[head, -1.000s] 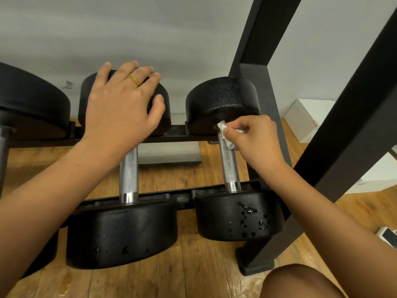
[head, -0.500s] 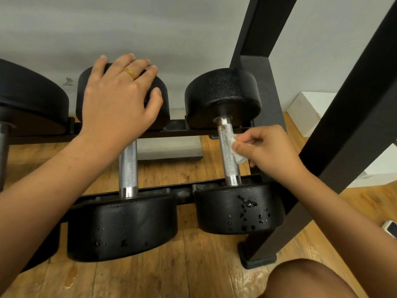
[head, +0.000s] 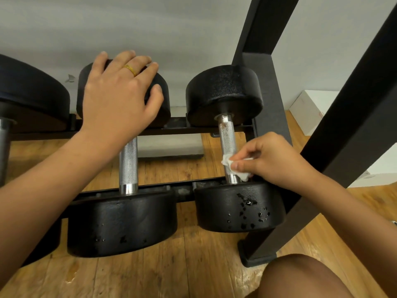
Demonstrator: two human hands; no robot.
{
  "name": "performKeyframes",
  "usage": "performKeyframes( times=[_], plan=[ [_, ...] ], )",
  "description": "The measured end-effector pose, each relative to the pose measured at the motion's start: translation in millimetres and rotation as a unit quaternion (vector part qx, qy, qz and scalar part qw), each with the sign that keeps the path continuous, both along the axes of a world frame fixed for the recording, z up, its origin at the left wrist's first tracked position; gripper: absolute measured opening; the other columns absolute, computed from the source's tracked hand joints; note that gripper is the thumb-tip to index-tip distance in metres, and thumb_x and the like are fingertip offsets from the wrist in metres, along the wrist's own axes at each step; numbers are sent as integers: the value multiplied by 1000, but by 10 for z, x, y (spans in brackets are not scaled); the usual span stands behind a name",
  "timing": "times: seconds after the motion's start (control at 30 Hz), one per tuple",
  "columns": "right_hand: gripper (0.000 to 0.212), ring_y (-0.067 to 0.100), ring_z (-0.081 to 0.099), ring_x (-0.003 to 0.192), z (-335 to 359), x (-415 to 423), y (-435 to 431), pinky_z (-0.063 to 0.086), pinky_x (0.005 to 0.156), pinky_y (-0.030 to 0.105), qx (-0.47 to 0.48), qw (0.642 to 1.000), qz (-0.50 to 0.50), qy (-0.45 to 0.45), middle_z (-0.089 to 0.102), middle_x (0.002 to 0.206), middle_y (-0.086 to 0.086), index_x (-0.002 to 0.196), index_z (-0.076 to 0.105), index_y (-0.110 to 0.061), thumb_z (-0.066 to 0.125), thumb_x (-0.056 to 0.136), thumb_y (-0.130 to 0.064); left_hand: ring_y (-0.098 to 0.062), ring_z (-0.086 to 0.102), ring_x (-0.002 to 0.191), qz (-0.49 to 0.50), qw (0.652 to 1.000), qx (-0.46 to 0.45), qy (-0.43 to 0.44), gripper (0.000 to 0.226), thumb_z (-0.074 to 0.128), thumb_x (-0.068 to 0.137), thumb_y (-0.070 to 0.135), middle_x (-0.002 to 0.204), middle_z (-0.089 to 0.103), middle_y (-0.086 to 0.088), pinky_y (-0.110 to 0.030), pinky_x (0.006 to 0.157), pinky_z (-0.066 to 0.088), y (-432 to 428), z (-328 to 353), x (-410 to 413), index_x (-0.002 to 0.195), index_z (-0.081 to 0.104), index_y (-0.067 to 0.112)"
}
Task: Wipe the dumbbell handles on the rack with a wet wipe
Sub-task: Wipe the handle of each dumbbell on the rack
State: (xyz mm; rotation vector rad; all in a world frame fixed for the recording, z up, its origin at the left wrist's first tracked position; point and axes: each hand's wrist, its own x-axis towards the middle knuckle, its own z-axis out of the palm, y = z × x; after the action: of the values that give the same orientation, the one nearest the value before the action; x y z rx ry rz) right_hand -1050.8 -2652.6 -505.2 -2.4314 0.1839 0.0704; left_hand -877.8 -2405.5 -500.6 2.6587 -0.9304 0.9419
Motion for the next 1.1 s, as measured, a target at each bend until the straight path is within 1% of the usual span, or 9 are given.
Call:
performKeyframes(
  times=[0.17,0.33,0.47,0.57,0.7,0.77,0.83,0.9,1.1],
  plan=[
    [6,-12,64,79,1,147,76,49,72,5,-27,994,-20,-100,67,79,-22,86,79,-24,81,83,-19,-32,48,140,-3,1000,1,-2,51,35,107,38,145,60,-13,-57,118,30,5,6,12,143,59,9],
    [9,-9,62,88,111,79,-14,44,78,7,-139,980,141,22,66,86,-23,87,78,-30,80,83,-22,-32,49,138,-5,1000,0,-7,51,36,107,37,143,61,-13,-57,118,30,10,-16,24,142,59,10],
    [18,9,60,91,197,197,-25,53,78,36,-238,950,128,-156,62,100,-10,105,74,-19,66,90,-15,-33,48,139,-5,1000,2,-6,51,36,107,38,144,60,-14,-57,119,29,16,-19,40,143,59,10],
    [32,26,64,90,141,321,-25,51,70,33,-306,907,132,-257,63,107,8,119,70,-9,64,89,-2,-33,49,138,-7,1000,-1,-9,51,36,106,38,143,60,-13,-56,119,29,12,-15,45,142,59,10],
    [50,34,68,90,-67,384,-92,52,68,32,-389,875,144,-251,67,113,14,120,71,-6,79,74,11,-32,49,138,-9,1000,-4,-10,50,36,107,38,143,61,-13,-57,118,30,19,-21,53,142,59,11],
    [52,35,70,104,-145,395,-125,58,80,41,-384,874,158,-253,70,120,15,119,72,-5,81,70,12,-32,49,138,-8,1000,-1,-11,51,36,107,38,143,60,-13,-56,118,30,25,-24,60,143,59,11],
    [56,33,65,118,-203,406,-162,52,97,46,-366,880,166,-253,67,128,15,123,70,-4,78,71,16,-32,49,138,-8,1000,-1,-11,51,36,107,38,144,60,-13,-56,118,28,27,-30,59,143,59,11],
    [66,30,61,123,-235,398,-187,44,102,45,-365,883,161,-245,64,133,15,128,67,-5,76,69,21,-32,49,138,-8,1000,-3,-10,50,36,107,38,144,60,-13,-56,118,28,26,-34,56,143,59,11],
    [82,19,54,125,-212,273,-232,40,91,29,-404,865,189,-231,61,136,14,131,65,-6,81,55,23,-31,48,139,-9,1000,-4,-8,51,36,107,38,145,60,-13,-56,119,28,25,-30,60,144,58,11]
  ],
)
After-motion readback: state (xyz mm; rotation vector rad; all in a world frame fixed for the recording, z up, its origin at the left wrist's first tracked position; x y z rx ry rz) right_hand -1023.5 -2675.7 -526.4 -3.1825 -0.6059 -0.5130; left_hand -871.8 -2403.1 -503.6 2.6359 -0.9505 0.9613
